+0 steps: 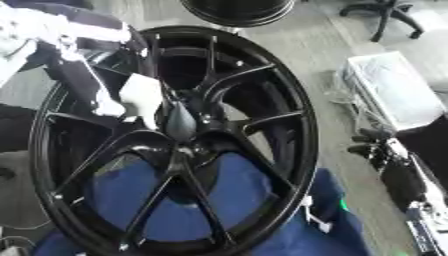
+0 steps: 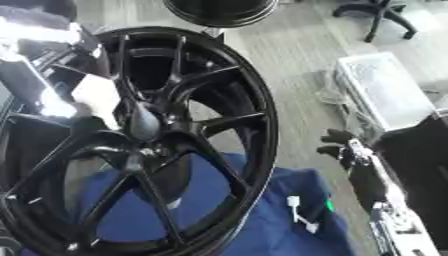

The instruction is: Pull the pin out of the wheel hub.

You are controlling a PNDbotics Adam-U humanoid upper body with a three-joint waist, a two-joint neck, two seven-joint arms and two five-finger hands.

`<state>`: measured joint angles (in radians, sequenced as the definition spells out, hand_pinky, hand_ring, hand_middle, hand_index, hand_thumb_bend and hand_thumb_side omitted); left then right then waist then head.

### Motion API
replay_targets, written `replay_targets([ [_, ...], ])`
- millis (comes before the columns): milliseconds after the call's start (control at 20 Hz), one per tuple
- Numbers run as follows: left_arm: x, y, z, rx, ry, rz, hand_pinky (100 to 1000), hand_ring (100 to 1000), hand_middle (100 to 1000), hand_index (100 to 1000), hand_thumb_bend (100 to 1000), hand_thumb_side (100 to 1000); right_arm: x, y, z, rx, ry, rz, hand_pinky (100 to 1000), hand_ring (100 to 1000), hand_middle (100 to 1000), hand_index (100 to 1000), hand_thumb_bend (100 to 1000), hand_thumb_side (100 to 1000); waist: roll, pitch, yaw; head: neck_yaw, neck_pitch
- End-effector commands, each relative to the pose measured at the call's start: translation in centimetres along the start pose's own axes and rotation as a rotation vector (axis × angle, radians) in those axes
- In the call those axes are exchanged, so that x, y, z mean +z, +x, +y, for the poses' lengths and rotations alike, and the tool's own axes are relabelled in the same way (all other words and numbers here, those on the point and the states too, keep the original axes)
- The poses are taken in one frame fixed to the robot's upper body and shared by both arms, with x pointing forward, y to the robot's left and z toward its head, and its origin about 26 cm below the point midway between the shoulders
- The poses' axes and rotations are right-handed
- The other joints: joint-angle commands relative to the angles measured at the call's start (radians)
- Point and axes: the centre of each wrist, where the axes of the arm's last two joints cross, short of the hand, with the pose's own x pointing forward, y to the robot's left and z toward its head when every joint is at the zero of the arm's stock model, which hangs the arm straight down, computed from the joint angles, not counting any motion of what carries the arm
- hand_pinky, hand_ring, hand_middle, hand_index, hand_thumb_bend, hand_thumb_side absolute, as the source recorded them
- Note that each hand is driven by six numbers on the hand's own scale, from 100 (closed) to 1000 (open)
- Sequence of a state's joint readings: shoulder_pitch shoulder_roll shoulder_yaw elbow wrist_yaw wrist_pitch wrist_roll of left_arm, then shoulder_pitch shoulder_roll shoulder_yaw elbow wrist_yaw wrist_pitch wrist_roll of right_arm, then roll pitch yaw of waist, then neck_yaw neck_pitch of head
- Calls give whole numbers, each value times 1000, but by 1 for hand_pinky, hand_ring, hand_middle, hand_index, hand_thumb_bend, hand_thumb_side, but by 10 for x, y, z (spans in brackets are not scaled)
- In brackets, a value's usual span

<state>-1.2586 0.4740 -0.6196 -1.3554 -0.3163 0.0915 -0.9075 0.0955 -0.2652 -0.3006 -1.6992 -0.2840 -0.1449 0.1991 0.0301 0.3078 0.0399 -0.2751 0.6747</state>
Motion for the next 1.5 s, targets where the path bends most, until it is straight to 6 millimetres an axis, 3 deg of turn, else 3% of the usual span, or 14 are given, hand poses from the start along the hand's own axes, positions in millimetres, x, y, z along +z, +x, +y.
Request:
replay_targets([
  [50,5,1,5,-5,13,15,833,722,626,433,148,100,-2,4,-2,18,7,-9,911,694,709,799,100,813,-2,-15,-3,1,-9],
  [500,34,4,20,24,96,-7,803,655,565,311,100,100,1,4,-6,23,4,-5,912,695,710,800,100,810,1,-26,2,-5,0],
  [750,60,6,31,42,167,-20,801,642,558,310,100,100,2,4,-7,26,0,-1,913,695,711,800,100,811,1,-28,9,-14,5],
  [900,90,1,38,66,270,-10,800,623,551,310,100,100,4,4,-8,29,-9,-3,913,695,711,801,100,809,-1,-27,20,-23,6],
  [1150,143,-26,33,204,515,29,801,593,535,304,100,100,6,5,-9,26,-21,-12,914,695,712,801,100,804,-8,-26,32,-34,5],
  [1500,220,-60,-12,260,773,254,795,596,538,309,100,100,10,7,-12,26,-50,-25,915,695,712,802,100,800,-21,-22,61,-54,1],
])
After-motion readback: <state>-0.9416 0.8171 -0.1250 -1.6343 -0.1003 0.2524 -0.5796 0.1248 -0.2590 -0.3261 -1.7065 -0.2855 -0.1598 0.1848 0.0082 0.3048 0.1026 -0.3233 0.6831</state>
